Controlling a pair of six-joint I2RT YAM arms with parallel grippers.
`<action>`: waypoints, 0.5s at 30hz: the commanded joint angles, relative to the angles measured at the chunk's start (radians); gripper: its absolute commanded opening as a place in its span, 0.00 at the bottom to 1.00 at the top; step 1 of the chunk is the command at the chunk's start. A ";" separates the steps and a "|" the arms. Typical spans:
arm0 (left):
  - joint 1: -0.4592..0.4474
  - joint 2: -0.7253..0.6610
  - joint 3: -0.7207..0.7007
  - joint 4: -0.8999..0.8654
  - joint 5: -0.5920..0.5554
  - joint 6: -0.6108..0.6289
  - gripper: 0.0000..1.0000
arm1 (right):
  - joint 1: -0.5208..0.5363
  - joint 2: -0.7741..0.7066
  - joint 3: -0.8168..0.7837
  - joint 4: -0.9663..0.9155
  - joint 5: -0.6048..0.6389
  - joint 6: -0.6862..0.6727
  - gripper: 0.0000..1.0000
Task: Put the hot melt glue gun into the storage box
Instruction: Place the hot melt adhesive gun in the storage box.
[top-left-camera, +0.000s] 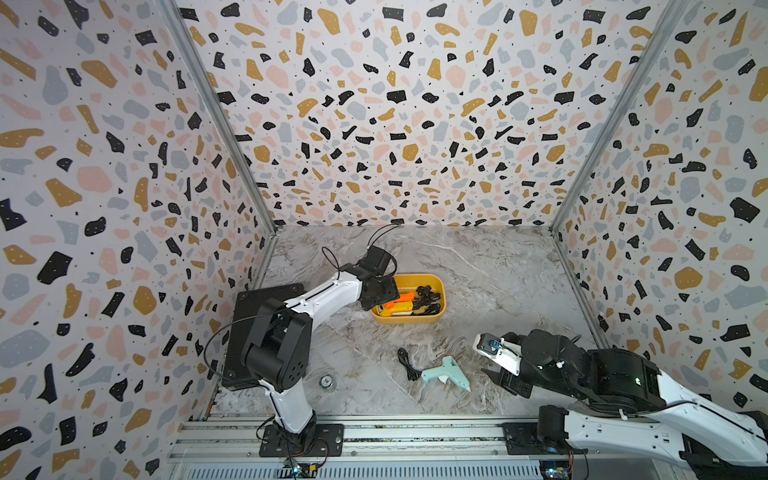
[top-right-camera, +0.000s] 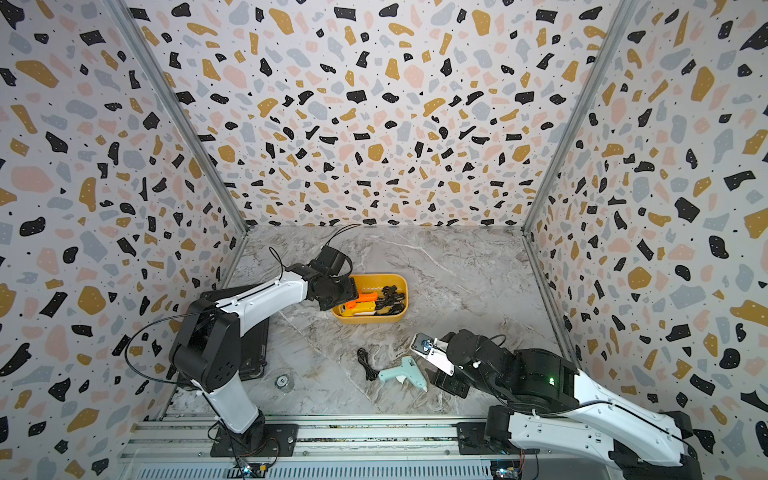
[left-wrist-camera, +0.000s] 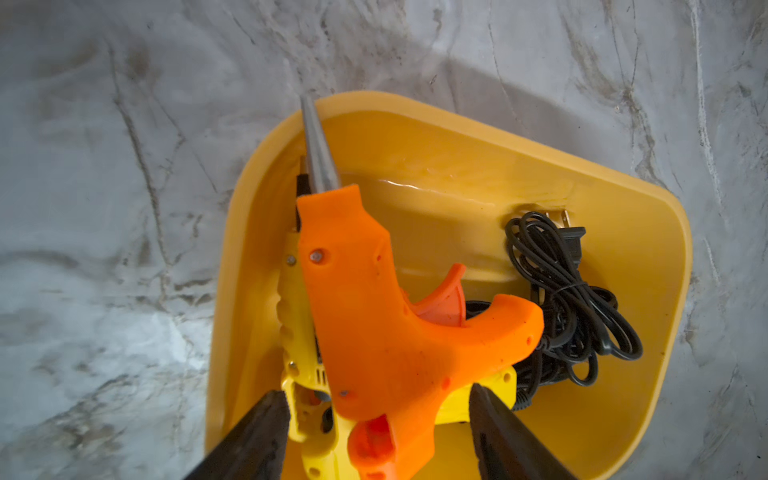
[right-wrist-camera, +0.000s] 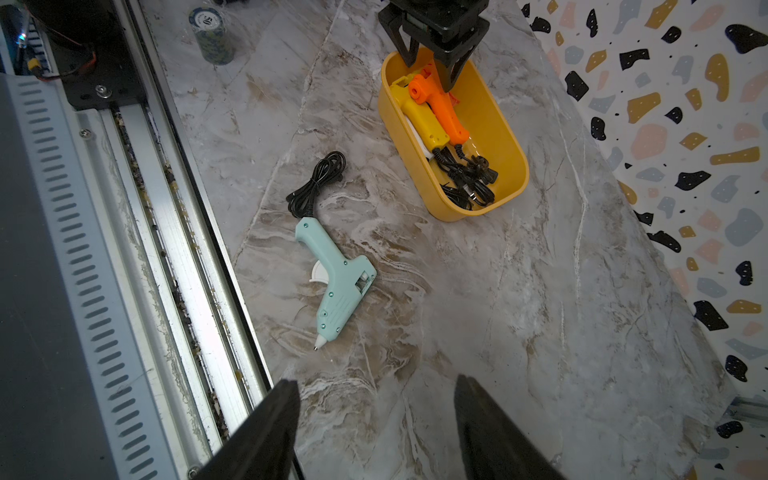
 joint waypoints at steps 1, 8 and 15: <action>-0.004 -0.068 0.088 -0.091 -0.047 0.065 0.76 | -0.004 0.002 0.005 -0.008 0.004 0.001 0.66; -0.004 -0.199 0.161 -0.230 -0.115 0.103 0.73 | -0.052 0.073 -0.001 -0.039 -0.060 0.056 0.69; -0.004 -0.448 0.060 -0.376 -0.167 0.047 0.58 | -0.088 0.245 0.002 -0.035 -0.210 0.099 0.68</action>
